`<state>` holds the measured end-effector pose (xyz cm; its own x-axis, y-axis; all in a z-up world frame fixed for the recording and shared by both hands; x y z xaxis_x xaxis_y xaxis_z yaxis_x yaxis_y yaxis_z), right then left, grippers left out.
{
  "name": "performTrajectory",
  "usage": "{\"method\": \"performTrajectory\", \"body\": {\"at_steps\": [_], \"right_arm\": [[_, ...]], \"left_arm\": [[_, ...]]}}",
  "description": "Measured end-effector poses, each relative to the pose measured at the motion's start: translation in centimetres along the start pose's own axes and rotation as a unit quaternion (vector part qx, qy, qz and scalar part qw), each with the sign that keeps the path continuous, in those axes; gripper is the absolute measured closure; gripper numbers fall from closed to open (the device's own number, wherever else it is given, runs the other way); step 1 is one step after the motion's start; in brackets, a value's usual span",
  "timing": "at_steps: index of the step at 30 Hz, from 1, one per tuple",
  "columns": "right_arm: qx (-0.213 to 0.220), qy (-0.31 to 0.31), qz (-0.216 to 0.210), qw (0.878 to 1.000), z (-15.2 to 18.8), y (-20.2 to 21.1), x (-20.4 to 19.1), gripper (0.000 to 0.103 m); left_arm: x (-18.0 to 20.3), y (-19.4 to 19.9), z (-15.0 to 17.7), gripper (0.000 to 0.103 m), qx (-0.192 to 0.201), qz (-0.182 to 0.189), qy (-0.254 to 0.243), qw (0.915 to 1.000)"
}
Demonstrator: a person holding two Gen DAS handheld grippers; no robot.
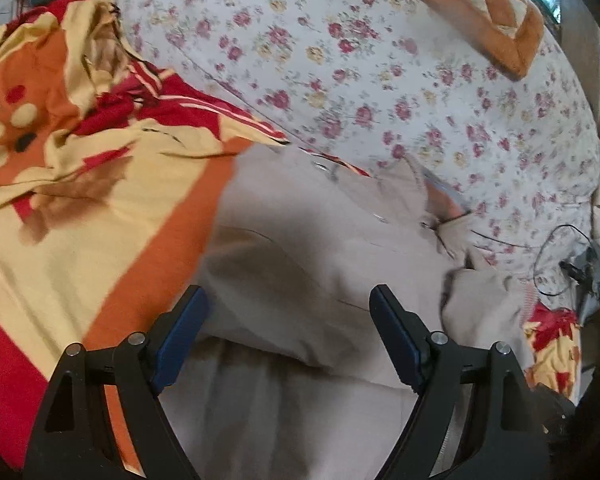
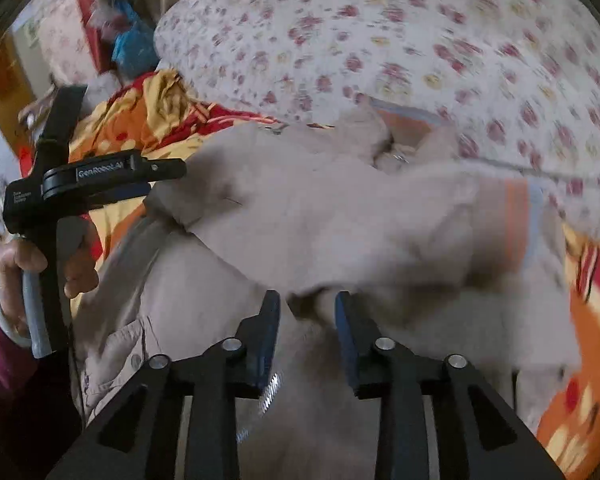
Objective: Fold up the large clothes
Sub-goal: 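Carry the sleeve cuff across the jacket front toward the left tool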
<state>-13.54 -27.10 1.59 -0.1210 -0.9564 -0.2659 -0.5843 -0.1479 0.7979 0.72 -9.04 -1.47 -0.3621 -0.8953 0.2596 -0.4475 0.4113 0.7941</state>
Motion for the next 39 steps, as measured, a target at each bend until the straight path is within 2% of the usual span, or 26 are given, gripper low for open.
{"method": "performTrajectory", "body": {"at_steps": [2, 4, 5, 7, 10, 13, 15, 17, 19, 20, 22, 24, 26, 28, 31, 35, 37, 38, 39], "right_arm": [[0.020, -0.040, -0.012, 0.999, -0.5, 1.5, 1.6, 0.052], [0.043, -0.073, -0.019, 0.996, -1.8, 2.9, 3.7, 0.048], [0.057, -0.093, -0.027, 0.994, -2.4, 3.6, 4.4, 0.042], [0.049, -0.134, -0.048, 0.989, -3.0, 3.0, 5.5, 0.034], [0.000, -0.191, -0.042, 0.981, -3.2, -0.3, 7.2, 0.033], [0.016, -0.237, -0.056, 0.970, -5.2, -2.2, 7.8, 0.034], [0.036, -0.214, -0.074, 0.973, -7.0, -2.5, 5.5, 0.034], [0.041, -0.176, -0.141, 0.973, -8.6, -2.0, 0.8, 0.034], [0.044, -0.145, -0.179, 0.972, -9.2, -1.2, -2.1, 0.034], [0.044, -0.125, -0.183, 0.974, -9.2, -0.7, -3.1, 0.033], [0.037, -0.094, -0.182, 0.978, -8.4, 0.0, -3.8, 0.033], [0.033, -0.084, -0.170, 0.981, -7.1, 0.8, -2.7, 0.033], [0.045, -0.084, -0.137, 0.986, -6.2, 1.4, -0.7, 0.027], [0.049, -0.099, -0.108, 0.988, -5.8, 1.2, 1.1, 0.026], [0.017, -0.134, -0.097, 0.986, -5.0, -0.9, 2.5, 0.026], [0.012, -0.197, -0.115, 0.974, -5.8, -4.5, 3.6, 0.026], [0.015, -0.210, -0.108, 0.971, -6.7, -6.1, 2.6, 0.026], [0.017, -0.192, -0.112, 0.975, -6.9, -6.2, 1.4, 0.026], [0.015, -0.147, -0.129, 0.981, -7.0, -5.8, -1.3, 0.026]], "left_arm": [[0.3, -0.2, 0.0, 0.019, 0.002, -0.011, -0.009, 0.9999], [0.7, -0.4, 0.2, 0.019, 0.001, -0.014, -0.018, 0.9997], [0.8, -0.5, 0.3, 0.019, -0.001, -0.015, -0.020, 0.9997], [0.7, -0.5, 0.4, 0.019, -0.004, -0.017, -0.021, 0.9996], [0.1, -0.2, 0.1, 0.019, 0.001, -0.015, -0.011, 0.9998], [-0.8, 0.3, -0.6, 0.019, 0.013, -0.023, -0.001, 0.9997], [-1.4, 0.7, -1.1, 0.019, 0.019, -0.023, 0.007, 0.9995], [-2.2, 1.1, -1.8, 0.019, 0.026, -0.014, 0.018, 0.9994], [-3.1, 1.6, -2.3, 0.018, 0.034, -0.007, 0.039, 0.9986], [-3.6, 1.8, -2.5, 0.018, 0.038, -0.003, 0.052, 0.9979], [-3.8, 1.9, -2.6, 0.017, 0.041, 0.006, 0.066, 0.9970], [-3.5, 1.7, -2.5, 0.017, 0.036, 0.013, 0.067, 0.9970], [-3.0, 1.5, -2.3, 0.017, 0.032, 0.017, 0.062, 0.9974], [-2.5, 1.4, -2.1, 0.017, 0.029, 0.022, 0.057, 0.9977], [-2.8, 1.7, -1.9, 0.017, 0.032, 0.011, 0.052, 0.9981], [-4.1, 2.1, -2.5, 0.017, 0.040, 0.008, 0.072, 0.9966], [-4.8, 2.5, -2.9, 0.017, 0.047, 0.007, 0.079, 0.9958], [-5.2, 2.7, -3.1, 0.017, 0.050, 0.006, 0.082, 0.9953], [-5.8, 2.9, -3.3, 0.017, 0.054, 0.005, 0.090, 0.9944]]}}
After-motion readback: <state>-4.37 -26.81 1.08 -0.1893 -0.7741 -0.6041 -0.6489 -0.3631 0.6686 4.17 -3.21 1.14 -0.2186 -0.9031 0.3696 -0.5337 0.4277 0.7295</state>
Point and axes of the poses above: each gripper's, at about its wrist camera, not at the fingertips, and y roughly against the way its jaws point, x to its right, z to its underside, the point moved 9 cm from there along -y, roughly the way its jaws point, and after that the axes turned 9 degrees about -y, right-handed, at the moved point
